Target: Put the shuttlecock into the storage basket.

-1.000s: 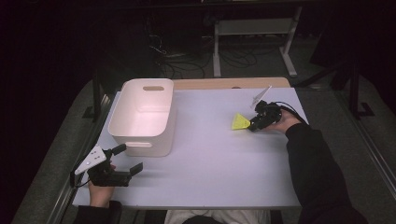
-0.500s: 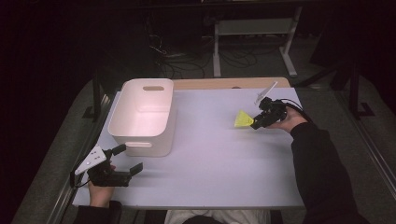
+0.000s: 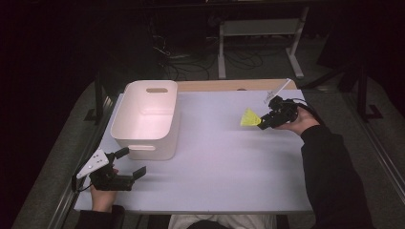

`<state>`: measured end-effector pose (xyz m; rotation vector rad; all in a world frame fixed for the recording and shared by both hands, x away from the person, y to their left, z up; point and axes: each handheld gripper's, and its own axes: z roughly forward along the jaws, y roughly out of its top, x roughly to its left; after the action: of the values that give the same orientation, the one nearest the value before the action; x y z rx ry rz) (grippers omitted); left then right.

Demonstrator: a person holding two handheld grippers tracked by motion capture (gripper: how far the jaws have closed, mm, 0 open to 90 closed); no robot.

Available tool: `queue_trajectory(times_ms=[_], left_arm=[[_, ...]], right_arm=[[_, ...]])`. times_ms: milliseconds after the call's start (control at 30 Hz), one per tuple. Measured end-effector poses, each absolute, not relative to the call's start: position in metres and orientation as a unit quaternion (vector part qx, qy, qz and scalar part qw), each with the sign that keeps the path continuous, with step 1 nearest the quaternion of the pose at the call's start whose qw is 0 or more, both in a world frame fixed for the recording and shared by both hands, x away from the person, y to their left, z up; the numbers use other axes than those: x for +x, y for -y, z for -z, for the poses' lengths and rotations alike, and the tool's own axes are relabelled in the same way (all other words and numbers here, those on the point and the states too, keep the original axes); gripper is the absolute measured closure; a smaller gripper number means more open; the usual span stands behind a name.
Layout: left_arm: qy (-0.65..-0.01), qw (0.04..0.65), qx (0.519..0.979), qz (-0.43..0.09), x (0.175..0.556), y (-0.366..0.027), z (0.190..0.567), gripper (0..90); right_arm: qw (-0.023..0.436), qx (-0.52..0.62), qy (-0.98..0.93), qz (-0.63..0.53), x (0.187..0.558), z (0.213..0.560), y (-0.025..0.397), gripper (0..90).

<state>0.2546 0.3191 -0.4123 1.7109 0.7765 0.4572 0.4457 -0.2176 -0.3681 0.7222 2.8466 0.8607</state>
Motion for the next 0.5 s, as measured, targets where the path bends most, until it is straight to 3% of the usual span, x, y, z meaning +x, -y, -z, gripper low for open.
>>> queue_trajectory(times_ms=[500], left_arm=[[-0.33, 0.569, 0.728, -0.194, 0.255, -0.319, 0.412, 0.0]], right_arm=[[0.041, 0.217, -0.931, -0.289, 0.438, 0.361, 0.201, 62.4]])
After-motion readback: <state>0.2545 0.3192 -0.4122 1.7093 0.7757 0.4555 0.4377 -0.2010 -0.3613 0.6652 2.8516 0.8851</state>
